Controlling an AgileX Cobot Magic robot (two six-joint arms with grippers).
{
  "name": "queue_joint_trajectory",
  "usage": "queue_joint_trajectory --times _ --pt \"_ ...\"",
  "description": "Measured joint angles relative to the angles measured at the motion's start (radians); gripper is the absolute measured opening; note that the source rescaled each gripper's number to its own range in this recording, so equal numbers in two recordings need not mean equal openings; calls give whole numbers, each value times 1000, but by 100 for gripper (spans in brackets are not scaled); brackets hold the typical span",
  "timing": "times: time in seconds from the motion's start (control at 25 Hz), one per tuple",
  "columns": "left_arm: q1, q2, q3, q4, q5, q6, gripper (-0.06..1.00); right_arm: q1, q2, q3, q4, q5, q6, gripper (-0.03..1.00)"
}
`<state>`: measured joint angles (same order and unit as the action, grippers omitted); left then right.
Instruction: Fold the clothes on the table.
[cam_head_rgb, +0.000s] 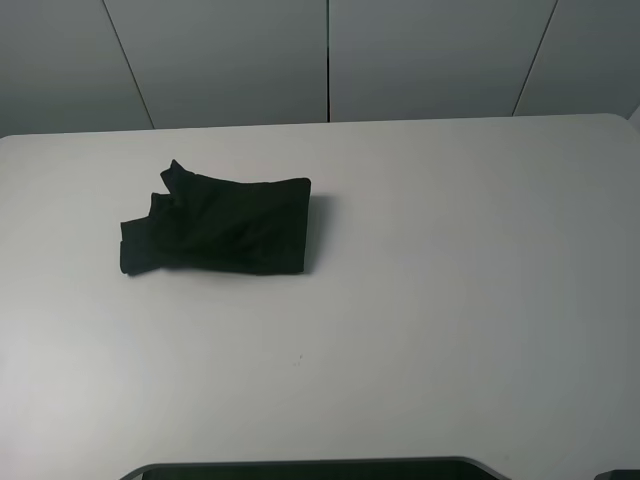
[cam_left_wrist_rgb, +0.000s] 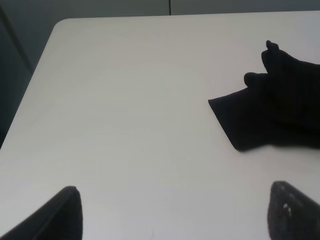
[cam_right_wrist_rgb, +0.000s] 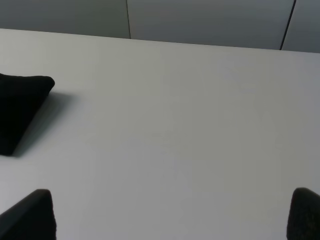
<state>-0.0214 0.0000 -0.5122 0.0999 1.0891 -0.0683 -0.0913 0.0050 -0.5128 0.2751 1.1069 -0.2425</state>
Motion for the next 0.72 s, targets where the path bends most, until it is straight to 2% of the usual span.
queue_joint_trajectory --times 0.72 --pt "0 0 0 0 0 -2 96 0 0 0 0 0 -2 100"
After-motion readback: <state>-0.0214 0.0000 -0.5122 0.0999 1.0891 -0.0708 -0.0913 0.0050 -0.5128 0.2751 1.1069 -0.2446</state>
